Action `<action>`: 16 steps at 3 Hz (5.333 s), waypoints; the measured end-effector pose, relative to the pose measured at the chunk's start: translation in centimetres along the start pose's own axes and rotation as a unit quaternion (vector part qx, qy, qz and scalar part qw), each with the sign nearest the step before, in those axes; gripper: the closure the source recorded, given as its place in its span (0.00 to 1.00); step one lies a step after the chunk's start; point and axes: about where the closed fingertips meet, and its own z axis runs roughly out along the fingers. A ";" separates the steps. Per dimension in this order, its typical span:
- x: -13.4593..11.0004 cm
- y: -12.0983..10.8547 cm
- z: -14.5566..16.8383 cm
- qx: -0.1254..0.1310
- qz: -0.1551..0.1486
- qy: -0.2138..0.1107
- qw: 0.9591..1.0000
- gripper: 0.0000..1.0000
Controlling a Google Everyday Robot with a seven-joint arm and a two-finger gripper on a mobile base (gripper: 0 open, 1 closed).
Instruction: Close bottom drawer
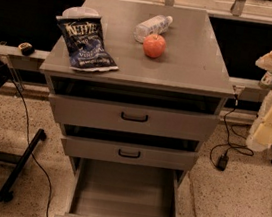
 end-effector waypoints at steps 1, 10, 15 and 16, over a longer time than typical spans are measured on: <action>0.1 0.1 0.1 -0.003 0.001 0.001 1.000 0.00; -0.5 10.7 24.5 -0.056 0.016 -0.258 0.964 0.00; 5.8 14.4 48.6 -0.054 -0.071 -0.277 0.957 0.00; 8.4 16.9 54.6 -0.051 -0.118 -0.290 0.949 0.00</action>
Offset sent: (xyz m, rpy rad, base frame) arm -0.0321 -0.0295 -0.0445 -0.0237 0.2215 -0.0284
